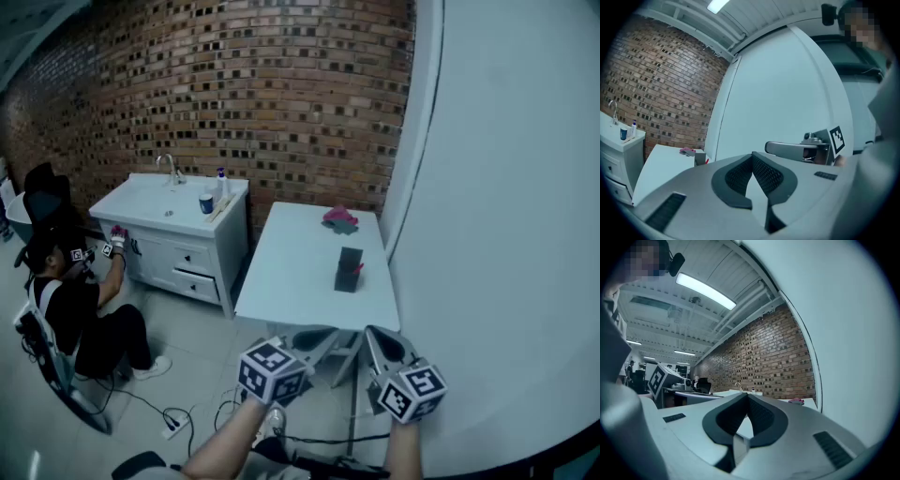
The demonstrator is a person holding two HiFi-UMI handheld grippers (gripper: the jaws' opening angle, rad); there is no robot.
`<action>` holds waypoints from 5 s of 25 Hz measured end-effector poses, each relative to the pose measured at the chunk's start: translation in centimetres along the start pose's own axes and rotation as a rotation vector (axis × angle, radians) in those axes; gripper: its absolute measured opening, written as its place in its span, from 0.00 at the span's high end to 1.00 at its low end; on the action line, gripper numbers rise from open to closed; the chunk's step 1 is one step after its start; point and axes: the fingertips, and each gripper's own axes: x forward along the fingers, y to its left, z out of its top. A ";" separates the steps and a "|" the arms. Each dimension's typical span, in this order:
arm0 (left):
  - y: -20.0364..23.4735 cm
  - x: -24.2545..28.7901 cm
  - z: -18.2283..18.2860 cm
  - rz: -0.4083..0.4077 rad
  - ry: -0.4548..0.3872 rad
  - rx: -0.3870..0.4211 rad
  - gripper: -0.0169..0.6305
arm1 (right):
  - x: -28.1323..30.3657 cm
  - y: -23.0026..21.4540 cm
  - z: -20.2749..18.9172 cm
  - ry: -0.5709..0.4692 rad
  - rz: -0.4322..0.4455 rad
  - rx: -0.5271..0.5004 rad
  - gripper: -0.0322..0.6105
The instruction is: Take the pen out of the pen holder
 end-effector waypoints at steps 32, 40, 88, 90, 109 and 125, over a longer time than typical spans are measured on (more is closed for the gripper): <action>14.9 9.8 0.6 -0.053 0.050 -0.051 0.96 | 14.1 -10.0 -1.7 0.086 -0.080 0.046 0.95; 20.2 13.1 0.7 -0.104 0.069 -0.055 0.96 | 19.0 -13.0 -2.0 0.100 -0.149 0.070 0.95; 25.1 22.2 2.9 -0.013 0.114 0.002 0.96 | 23.3 -22.4 0.2 0.101 -0.149 0.066 0.95; 25.0 22.7 2.3 -0.014 0.124 0.006 0.96 | 23.0 -22.8 -0.1 0.105 -0.165 0.066 0.95; 26.4 30.9 -5.7 0.056 0.215 0.026 0.96 | 21.8 -26.1 -3.1 0.199 -0.209 0.078 0.95; 27.2 35.1 -10.9 0.101 0.336 0.089 0.78 | 21.4 -27.7 -4.7 0.241 -0.230 0.081 0.95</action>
